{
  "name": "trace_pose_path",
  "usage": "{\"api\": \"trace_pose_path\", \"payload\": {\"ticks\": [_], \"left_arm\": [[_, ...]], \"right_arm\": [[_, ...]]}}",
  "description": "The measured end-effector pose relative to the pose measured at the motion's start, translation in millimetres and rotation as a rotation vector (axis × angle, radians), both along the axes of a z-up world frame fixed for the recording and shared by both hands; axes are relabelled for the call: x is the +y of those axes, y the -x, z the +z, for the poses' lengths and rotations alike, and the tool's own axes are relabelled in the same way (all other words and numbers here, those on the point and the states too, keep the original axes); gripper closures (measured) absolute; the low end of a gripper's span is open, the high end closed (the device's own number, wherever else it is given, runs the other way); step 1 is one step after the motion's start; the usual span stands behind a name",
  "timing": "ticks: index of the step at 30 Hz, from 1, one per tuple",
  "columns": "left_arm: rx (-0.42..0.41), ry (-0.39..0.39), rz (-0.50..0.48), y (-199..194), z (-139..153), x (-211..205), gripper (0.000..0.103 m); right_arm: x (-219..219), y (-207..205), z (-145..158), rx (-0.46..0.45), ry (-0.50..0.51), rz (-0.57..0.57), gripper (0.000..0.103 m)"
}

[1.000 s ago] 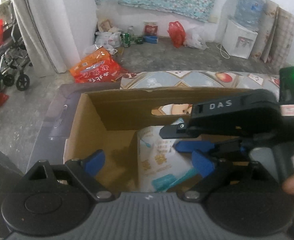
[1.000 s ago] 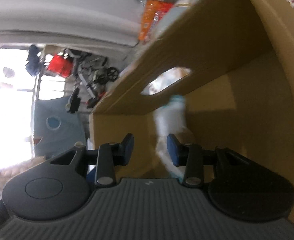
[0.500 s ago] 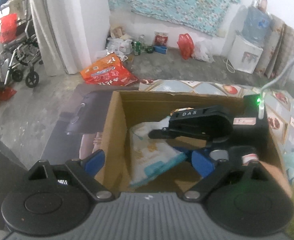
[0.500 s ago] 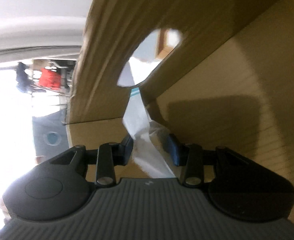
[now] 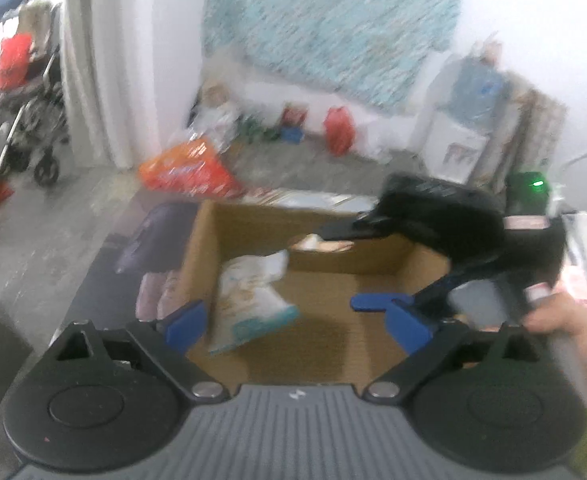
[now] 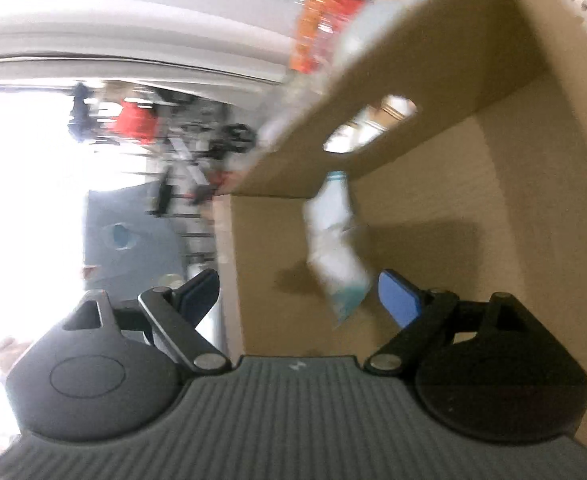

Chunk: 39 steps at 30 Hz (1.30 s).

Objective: Organize soft objects
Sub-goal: 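Reach the right gripper to the pink knitted pad and grasp it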

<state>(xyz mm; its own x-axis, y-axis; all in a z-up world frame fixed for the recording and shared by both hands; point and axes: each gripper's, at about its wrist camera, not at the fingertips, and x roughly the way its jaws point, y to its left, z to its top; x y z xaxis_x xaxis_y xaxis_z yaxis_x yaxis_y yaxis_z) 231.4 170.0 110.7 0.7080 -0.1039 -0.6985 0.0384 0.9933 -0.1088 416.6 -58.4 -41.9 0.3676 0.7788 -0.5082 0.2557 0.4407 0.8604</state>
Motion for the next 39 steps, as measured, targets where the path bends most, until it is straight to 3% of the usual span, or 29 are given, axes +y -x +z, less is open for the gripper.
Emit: {"api": "trace_pose_path", "payload": {"ticks": [3,5,12,17,19,22,25,30,35,39], "left_arm": [[-0.084,-0.011,-0.068,38.5,11.6,-32.4,0.003],[-0.129,0.009,-0.165,67.0,17.0,-61.9,0.002],[-0.158,0.217,-0.555,149.4,-3.5,-176.9,0.000],[-0.092,0.287,-0.691,170.3,-37.8,-250.9,0.000],[-0.061,0.259,-0.724,170.7,-53.0,-277.7,0.000],[-0.043,0.186,-0.763,173.8,-80.0,-322.0,0.001],[-0.064,0.108,-0.798,177.2,-97.2,-359.6,0.002],[-0.080,0.044,-0.856,174.9,-116.4,-406.0,0.009],[-0.083,0.039,-0.873,153.5,-128.2,-428.6,0.022],[-0.073,0.021,-0.876,136.2,-135.5,-446.5,0.034]], "right_arm": [[-44.7,42.6,44.0,-0.122,-0.054,0.044,0.015],[-87.9,82.8,69.0,-0.192,-0.042,0.072,0.014],[-238.7,239.1,116.8,-0.323,0.162,0.026,0.012],[-341.2,359.4,114.6,-0.329,0.359,-0.142,0.009],[-372.3,401.3,105.3,-0.311,0.406,-0.219,0.009],[-403.6,447.9,67.9,-0.276,0.493,-0.315,0.008],[-428.9,470.3,27.3,-0.237,0.461,-0.396,0.008],[-436.0,464.3,-19.7,-0.231,0.371,-0.466,0.010],[-436.7,448.8,-37.8,-0.229,0.411,-0.473,0.020],[-441.6,438.5,-31.9,-0.216,0.406,-0.490,0.030]]}}
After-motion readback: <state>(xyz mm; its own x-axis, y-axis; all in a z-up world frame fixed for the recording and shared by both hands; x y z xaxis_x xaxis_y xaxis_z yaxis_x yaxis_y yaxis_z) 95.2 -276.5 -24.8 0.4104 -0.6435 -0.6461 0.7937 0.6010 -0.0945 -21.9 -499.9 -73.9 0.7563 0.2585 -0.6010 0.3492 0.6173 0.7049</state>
